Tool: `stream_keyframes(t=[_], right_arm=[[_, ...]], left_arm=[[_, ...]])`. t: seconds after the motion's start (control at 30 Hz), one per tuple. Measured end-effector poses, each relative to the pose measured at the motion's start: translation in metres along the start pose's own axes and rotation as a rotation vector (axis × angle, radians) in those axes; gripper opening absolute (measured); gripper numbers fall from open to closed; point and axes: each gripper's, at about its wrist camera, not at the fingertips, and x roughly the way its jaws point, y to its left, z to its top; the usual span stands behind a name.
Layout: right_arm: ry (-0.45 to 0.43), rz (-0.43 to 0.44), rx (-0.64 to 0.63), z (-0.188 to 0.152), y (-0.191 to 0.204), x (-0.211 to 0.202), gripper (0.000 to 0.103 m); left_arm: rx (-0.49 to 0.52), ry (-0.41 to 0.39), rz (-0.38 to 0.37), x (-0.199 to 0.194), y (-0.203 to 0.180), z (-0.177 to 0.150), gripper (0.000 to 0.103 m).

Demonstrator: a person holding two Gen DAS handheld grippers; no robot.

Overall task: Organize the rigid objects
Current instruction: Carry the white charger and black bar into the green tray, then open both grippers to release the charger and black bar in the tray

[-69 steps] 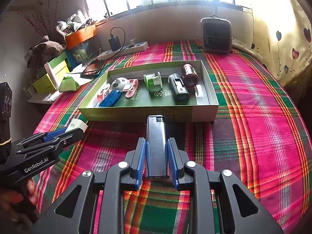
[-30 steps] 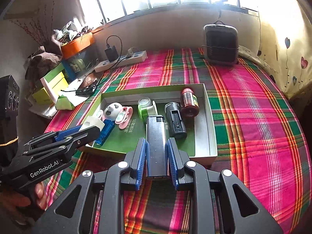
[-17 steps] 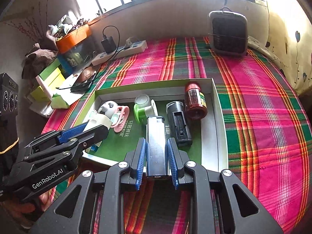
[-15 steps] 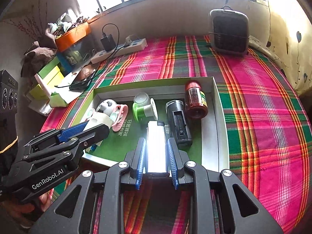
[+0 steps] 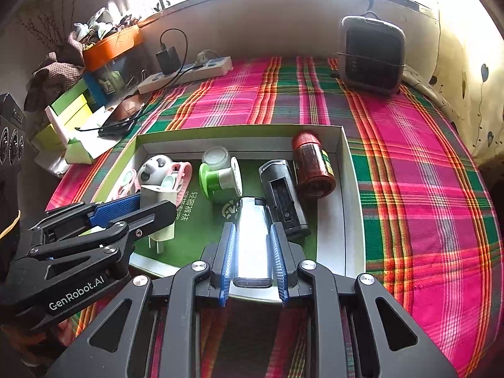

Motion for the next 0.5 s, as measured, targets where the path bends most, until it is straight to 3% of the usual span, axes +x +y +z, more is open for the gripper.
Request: stream_keyframes(t=[0.5], right_arm=[[0.007, -0.020, -0.012, -0.0029, -0.0021, 0.0067, 0.024]], left_arm=[[0.002, 0.014, 0.011, 0.0076, -0.0001, -0.0009, 0.032]])
